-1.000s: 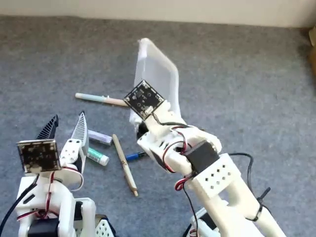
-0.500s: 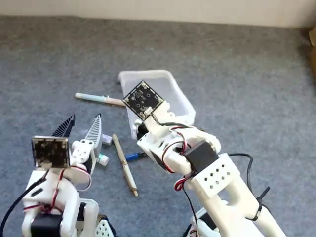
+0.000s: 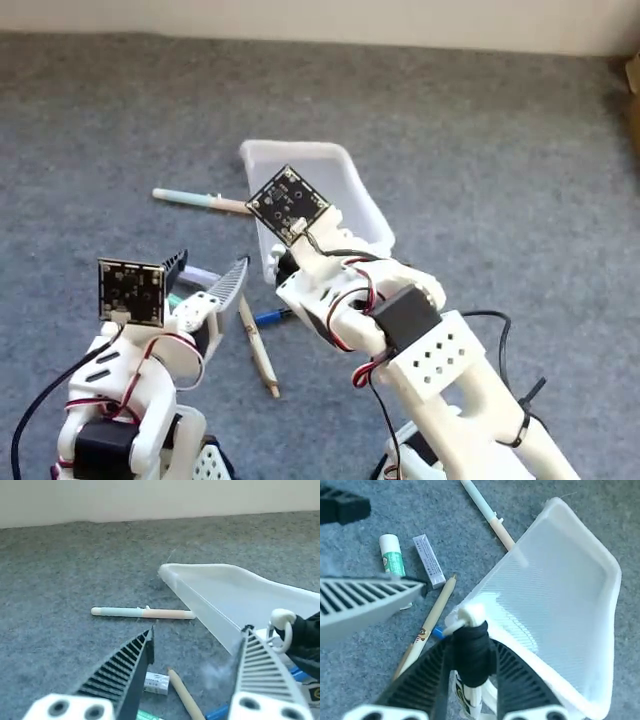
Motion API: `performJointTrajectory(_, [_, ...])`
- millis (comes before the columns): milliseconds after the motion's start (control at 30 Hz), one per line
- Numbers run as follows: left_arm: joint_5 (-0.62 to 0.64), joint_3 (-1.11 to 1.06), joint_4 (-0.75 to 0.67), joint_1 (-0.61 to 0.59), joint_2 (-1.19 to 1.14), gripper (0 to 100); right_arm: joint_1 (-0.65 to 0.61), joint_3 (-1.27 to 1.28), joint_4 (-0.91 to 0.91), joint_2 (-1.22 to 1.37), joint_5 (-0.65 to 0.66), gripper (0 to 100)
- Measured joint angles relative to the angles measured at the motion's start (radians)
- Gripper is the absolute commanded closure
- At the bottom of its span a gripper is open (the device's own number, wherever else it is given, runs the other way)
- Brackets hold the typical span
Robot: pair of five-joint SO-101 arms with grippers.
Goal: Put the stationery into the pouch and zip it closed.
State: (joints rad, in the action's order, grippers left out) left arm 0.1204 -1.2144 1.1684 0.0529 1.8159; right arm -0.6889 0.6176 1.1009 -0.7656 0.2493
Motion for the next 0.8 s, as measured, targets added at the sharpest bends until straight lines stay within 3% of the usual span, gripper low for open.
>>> performJointTrajectory(467, [0.002,-0.103,-0.008,0.029,-0.003,73,-0.003,0.0,0.0,0.0,-0.04,99.2])
performJointTrajectory(800, [-0.055,-0.183,-0.06,0.135,-0.003,74,-0.003,0.0,0.0,0.0,-0.04,99.2])
